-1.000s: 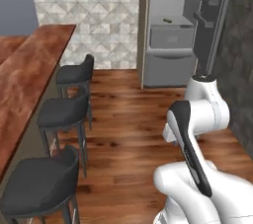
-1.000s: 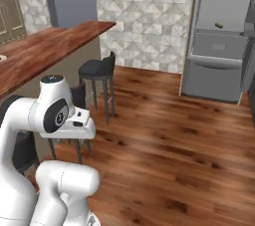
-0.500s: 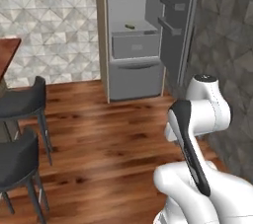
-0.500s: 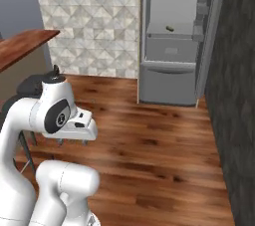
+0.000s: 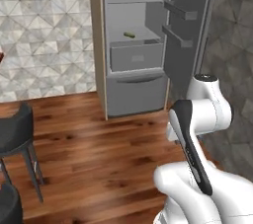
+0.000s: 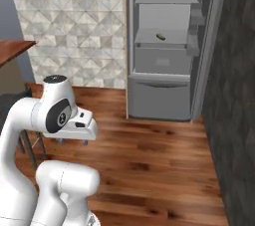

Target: Place the cold items (mushroom and cucumber) from the fridge in one tupperware on the dining counter. Place the warm items (kebab skewer and hot dog) in the stove area in another tupperware.

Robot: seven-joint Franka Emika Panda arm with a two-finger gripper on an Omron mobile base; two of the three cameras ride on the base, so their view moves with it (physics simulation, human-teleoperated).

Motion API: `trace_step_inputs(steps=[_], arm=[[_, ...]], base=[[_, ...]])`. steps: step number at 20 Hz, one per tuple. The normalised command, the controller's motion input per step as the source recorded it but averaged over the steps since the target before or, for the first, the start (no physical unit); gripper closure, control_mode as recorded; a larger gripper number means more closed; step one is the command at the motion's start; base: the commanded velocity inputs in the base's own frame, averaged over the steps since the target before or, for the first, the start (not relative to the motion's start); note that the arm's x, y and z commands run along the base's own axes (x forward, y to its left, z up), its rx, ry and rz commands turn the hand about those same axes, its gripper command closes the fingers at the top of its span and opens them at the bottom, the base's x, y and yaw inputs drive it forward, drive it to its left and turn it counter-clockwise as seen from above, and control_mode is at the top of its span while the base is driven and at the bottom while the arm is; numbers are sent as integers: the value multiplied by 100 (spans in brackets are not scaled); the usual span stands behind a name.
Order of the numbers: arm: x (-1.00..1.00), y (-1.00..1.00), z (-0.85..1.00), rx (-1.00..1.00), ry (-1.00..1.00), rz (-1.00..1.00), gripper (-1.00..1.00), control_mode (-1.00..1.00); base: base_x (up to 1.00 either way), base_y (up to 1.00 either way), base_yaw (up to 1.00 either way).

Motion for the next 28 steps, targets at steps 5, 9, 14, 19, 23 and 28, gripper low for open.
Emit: trace_step_inputs(steps=[5, 9, 14, 19, 23, 28], arm=[[0, 0, 0, 0, 0, 0, -100, 100], [0, 0, 0, 0, 0, 0, -100, 100], [0, 0, 0, 0, 0, 0, -100, 100], [0, 0, 0, 0, 0, 0, -100, 100], [0, 0, 0, 0, 0, 0, -100, 100], [0, 0, 0, 0, 0, 0, -100, 100]], base=[[100, 6, -19], [100, 16, -18], [100, 5, -6], [100, -9, 0], [100, -74, 0], [91, -32, -21]])
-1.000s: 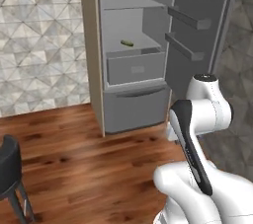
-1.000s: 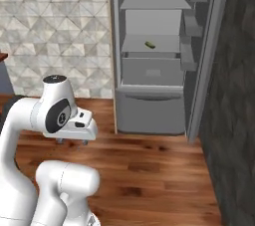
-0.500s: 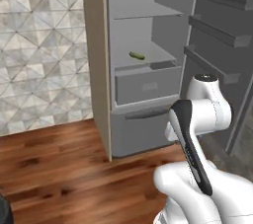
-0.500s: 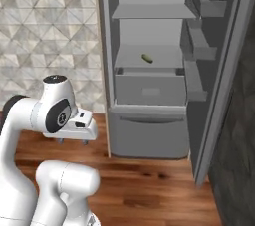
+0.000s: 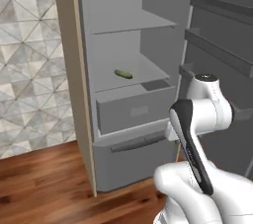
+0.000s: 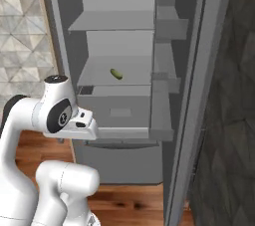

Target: Place the cold items (mushroom and cucumber) from the fridge in one tupperware on the dining counter. Place the warm items (kebab skewer and hot dog) in the stove area in another tupperware.

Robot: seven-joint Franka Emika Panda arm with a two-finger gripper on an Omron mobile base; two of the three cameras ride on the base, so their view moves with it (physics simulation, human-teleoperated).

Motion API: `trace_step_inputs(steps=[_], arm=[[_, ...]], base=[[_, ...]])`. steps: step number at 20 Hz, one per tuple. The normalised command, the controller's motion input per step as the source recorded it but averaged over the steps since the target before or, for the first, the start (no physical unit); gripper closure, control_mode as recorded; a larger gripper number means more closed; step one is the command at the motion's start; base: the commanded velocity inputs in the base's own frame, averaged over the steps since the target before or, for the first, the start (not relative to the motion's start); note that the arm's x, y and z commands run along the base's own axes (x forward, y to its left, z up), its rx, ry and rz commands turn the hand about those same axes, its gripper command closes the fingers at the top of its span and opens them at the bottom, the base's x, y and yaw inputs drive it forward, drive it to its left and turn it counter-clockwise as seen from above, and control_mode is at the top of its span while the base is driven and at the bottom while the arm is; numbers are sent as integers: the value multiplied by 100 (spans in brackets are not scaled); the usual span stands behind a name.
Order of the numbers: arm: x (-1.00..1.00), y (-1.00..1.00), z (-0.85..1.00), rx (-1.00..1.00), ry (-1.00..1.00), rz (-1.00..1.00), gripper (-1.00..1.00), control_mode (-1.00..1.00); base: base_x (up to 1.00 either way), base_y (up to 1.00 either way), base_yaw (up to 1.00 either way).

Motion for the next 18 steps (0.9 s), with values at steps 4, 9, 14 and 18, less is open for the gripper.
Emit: trace_step_inputs(steps=[4, 9, 14, 18], arm=[[0, 0, 0, 0, 0, 0, -100, 100], [0, 0, 0, 0, 0, 0, -100, 100], [0, 0, 0, 0, 0, 0, -100, 100], [0, 0, 0, 0, 0, 0, -100, 100]], base=[[58, 46, -24], [54, 22, -2], [54, -4, 21], [50, -9, 13]])
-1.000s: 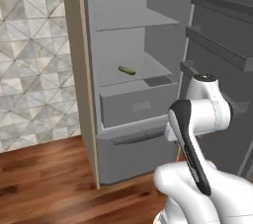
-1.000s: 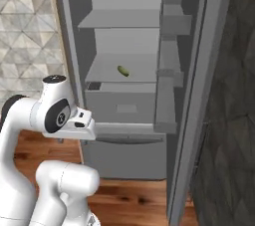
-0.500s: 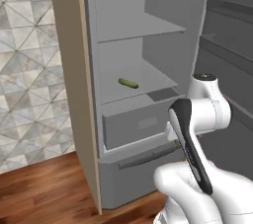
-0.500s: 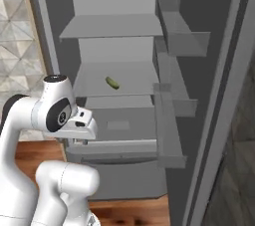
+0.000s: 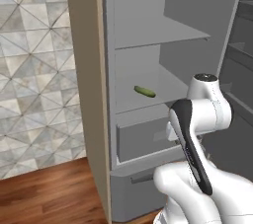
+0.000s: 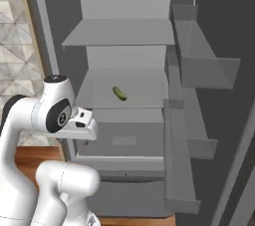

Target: Place the cold items (mushroom and cucumber) from the fridge in one tupperware on the dining counter. Place the warm items (kebab skewer and hot dog) in the stove area in another tupperware.

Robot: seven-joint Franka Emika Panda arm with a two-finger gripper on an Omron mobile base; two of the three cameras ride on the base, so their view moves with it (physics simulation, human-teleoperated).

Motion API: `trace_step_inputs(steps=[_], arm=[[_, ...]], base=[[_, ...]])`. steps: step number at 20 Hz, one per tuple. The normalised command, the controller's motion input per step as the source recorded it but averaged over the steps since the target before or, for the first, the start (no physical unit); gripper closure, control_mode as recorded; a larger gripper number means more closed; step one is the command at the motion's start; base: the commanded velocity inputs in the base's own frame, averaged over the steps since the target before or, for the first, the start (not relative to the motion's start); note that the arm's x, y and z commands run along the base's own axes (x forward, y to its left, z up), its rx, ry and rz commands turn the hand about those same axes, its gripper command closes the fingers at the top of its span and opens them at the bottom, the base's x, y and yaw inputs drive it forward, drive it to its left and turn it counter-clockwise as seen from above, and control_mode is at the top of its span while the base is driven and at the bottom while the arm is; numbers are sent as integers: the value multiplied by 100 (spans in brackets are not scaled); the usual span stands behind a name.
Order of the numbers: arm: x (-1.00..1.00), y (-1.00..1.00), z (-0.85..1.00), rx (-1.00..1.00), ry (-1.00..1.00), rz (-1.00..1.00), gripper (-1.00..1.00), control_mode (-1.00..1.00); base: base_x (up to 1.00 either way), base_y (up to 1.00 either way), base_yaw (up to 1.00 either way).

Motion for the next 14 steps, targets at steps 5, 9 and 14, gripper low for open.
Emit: trace_step_inputs(steps=[5, 9, 14], arm=[[0, 0, 0, 0, 0, 0, -100, 100], [0, 0, 0, 0, 0, 0, -100, 100], [0, 0, 0, 0, 0, 0, -100, 100]], base=[[46, -23, -6], [46, -21, 3], [46, -33, 9]])
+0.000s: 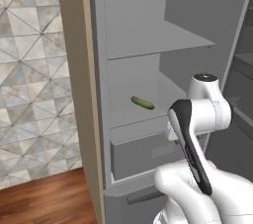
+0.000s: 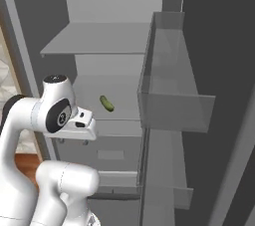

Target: Place the cold items (mushroom and cucumber) from the fridge in one tupperware on the dining counter. Place the warm items (kebab skewer and hot dog) in the stove area in another tupperware.

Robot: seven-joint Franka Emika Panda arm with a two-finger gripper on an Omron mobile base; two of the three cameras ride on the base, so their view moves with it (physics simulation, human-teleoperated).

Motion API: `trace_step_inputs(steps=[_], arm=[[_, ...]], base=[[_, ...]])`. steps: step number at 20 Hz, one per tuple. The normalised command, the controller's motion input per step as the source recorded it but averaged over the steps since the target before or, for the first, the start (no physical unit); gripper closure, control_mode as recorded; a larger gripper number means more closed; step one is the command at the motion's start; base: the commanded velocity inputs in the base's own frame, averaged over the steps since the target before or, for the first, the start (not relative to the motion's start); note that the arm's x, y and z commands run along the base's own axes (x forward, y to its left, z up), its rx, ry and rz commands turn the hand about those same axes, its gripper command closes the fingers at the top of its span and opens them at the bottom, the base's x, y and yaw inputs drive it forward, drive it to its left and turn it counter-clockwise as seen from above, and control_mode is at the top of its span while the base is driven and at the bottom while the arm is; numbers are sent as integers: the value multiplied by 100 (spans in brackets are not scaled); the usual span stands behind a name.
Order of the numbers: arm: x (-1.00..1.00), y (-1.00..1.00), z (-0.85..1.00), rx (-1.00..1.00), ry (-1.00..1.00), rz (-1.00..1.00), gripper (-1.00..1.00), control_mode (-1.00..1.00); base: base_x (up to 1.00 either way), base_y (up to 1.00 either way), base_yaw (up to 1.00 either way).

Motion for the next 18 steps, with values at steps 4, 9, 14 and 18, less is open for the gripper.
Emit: trace_step_inputs(steps=[4, 9, 14, 18], arm=[[9, 1, 0, 0, 0, 0, -100, -100], [74, 10, 3, 0, -4, 5, -100, -100], [79, -2, 12, -9, -16, 1, -100, -100], [55, -5, 2, -10, -8, 4, -100, -100]], base=[[25, -10, 6], [0, 0, 0], [0, 0, 0], [0, 0, 0]])
